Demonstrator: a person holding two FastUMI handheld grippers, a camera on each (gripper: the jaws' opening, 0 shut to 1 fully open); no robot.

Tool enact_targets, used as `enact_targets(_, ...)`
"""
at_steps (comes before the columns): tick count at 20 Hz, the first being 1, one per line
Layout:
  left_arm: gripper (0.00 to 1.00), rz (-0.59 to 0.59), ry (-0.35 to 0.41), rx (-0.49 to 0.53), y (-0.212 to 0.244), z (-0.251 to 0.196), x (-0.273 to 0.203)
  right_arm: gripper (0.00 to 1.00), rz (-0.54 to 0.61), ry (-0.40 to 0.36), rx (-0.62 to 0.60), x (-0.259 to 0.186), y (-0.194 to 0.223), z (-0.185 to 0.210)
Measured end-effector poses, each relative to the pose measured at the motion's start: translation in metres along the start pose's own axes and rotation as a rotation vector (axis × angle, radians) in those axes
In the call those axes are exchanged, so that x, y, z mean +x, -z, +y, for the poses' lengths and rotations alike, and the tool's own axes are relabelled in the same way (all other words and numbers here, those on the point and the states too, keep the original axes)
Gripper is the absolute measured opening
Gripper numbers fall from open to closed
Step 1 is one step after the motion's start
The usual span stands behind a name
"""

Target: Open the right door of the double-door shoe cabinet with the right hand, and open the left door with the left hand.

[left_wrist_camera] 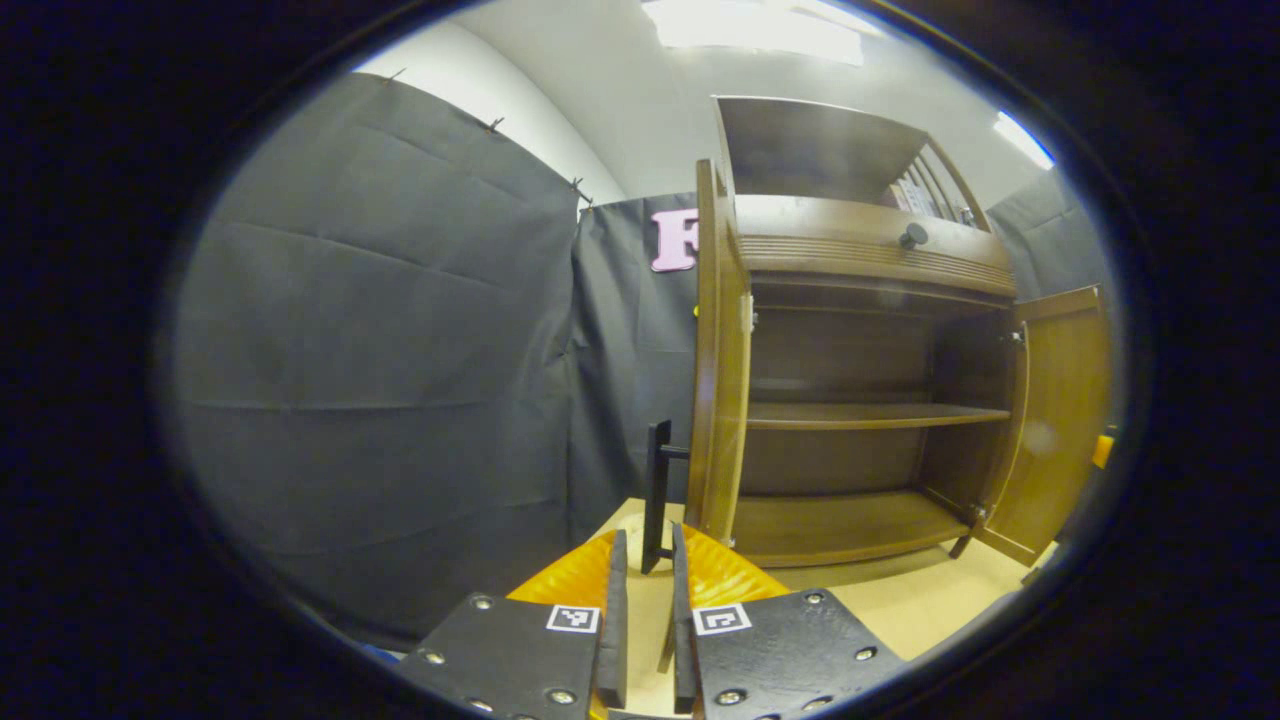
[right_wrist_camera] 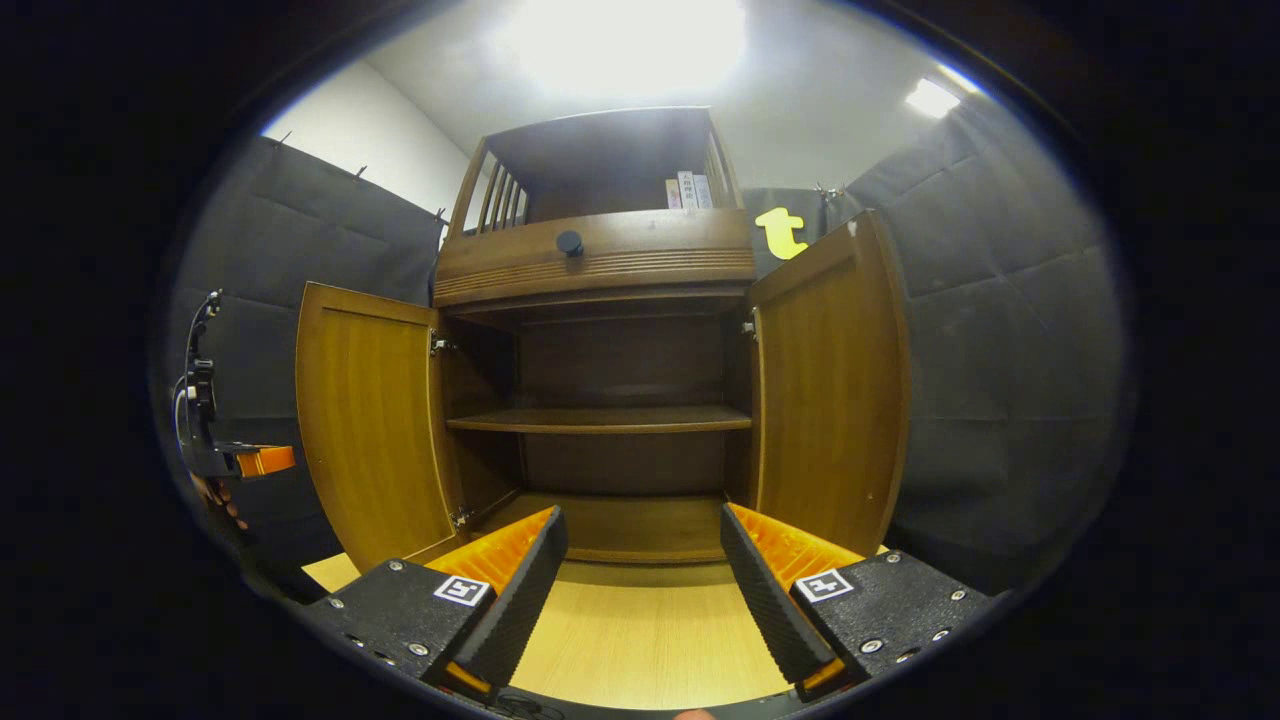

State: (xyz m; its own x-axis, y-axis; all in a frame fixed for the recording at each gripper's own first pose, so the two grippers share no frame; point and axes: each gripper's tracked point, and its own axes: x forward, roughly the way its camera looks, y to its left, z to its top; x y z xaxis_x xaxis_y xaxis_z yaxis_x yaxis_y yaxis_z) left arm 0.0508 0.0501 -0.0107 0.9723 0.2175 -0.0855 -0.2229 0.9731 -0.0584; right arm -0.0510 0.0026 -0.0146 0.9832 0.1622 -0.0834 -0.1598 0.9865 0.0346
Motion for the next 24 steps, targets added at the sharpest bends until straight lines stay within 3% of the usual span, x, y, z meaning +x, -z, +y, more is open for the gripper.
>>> enact_targets(11,0.24,-0.01,0.142,0.05,-0.013,-0.086,-0.105,0.95,-0.027,0.027,0.01,-0.054,-0.008,-0.018)
enact_targets(15,0.24,-0.001,0.159,0.057,-0.007,-0.103,-0.124,0.95,-0.037,0.033,-0.001,-0.068,-0.007,-0.018)
enact_targets(16,0.19,0.007,0.162,0.069,-0.003,-0.106,-0.128,0.95,-0.035,0.029,0.001,-0.07,-0.006,-0.017)
enact_targets(17,0.24,0.013,0.162,0.079,-0.002,-0.108,-0.131,0.95,-0.03,0.027,0.003,-0.073,-0.004,-0.015)
enact_targets(18,0.19,0.017,0.16,0.085,0.001,-0.109,-0.134,0.95,-0.024,0.022,0.008,-0.076,-0.002,-0.014)
enact_targets(24,0.58,0.014,0.12,0.081,-0.001,-0.102,-0.145,0.95,-0.022,0.008,0.018,-0.081,-0.003,-0.011)
